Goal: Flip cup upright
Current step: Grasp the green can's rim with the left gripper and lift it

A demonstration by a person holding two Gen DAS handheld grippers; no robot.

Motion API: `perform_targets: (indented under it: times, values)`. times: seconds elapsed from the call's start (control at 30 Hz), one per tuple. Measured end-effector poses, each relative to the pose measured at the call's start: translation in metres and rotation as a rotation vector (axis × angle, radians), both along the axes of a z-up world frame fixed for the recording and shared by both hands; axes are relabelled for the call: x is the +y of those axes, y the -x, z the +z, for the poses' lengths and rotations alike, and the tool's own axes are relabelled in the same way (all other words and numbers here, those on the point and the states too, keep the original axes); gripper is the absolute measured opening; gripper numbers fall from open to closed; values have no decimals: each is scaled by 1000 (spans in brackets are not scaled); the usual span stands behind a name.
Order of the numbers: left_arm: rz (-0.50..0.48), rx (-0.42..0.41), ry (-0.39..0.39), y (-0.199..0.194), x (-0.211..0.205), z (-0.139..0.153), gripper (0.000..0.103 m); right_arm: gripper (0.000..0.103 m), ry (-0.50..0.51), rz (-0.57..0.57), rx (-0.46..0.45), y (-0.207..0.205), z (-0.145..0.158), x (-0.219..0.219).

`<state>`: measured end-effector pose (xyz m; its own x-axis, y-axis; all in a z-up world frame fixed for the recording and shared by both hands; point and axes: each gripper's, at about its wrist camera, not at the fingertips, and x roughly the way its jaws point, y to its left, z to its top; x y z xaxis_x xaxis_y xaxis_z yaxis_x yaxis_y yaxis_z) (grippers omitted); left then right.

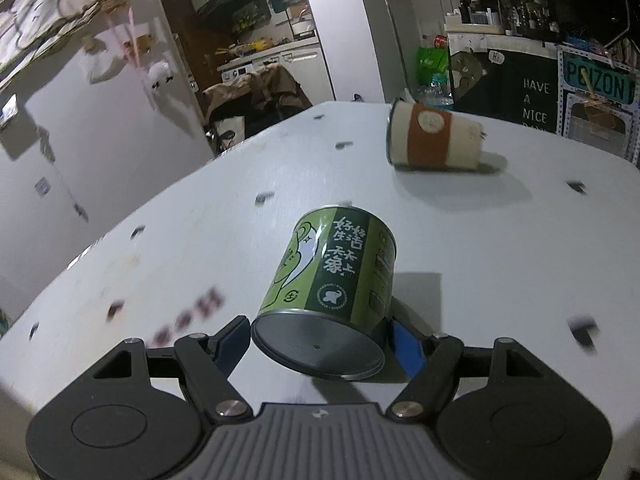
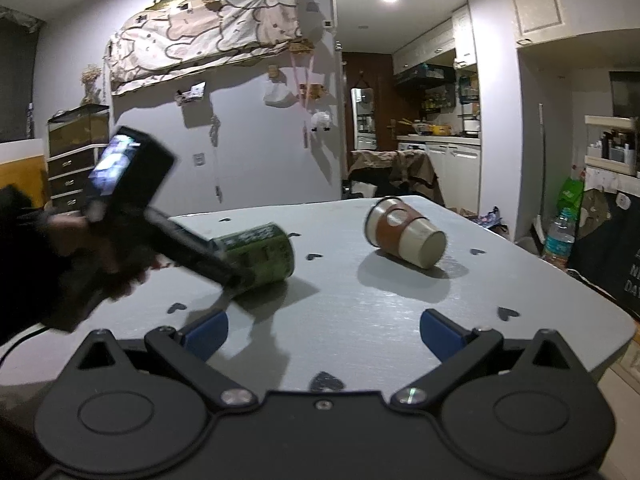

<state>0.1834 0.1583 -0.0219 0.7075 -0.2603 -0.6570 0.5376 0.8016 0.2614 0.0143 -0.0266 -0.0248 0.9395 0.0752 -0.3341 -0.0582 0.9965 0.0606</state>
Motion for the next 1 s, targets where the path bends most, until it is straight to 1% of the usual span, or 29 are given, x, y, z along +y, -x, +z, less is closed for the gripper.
perform_targets:
  times: [0.17, 0.23, 0.37, 0.5, 0.63, 0.73, 0.8, 0.87, 1.0]
  values:
    - [25, 29, -3, 48, 37, 5, 76, 103, 3, 52, 0, -3, 2, 22]
    - [51, 36, -7, 65, 53, 5, 76, 103, 4, 76, 1, -4, 3, 29]
    - [130, 59, 4, 89, 79, 9, 76, 103, 6, 120, 6, -7, 3, 47]
    - [186, 67, 17, 111, 100, 12, 76, 103, 11, 172, 14, -11, 3, 66]
    - [231, 49, 39, 127, 119, 10, 76, 103, -6, 228, 32, -18, 3, 81]
    - [230, 21, 44, 136, 124, 9, 77, 103, -17, 263, 55, -28, 4, 95]
    - [225, 19, 60, 138, 129, 9, 79, 103, -13, 286, 64, -32, 5, 104]
    - [209, 20, 79, 137, 133, 11, 94, 103, -14, 306, 76, -36, 5, 112]
    - [157, -16, 112, 137, 139, 23, 95, 103, -29, 321, 88, -40, 7, 123]
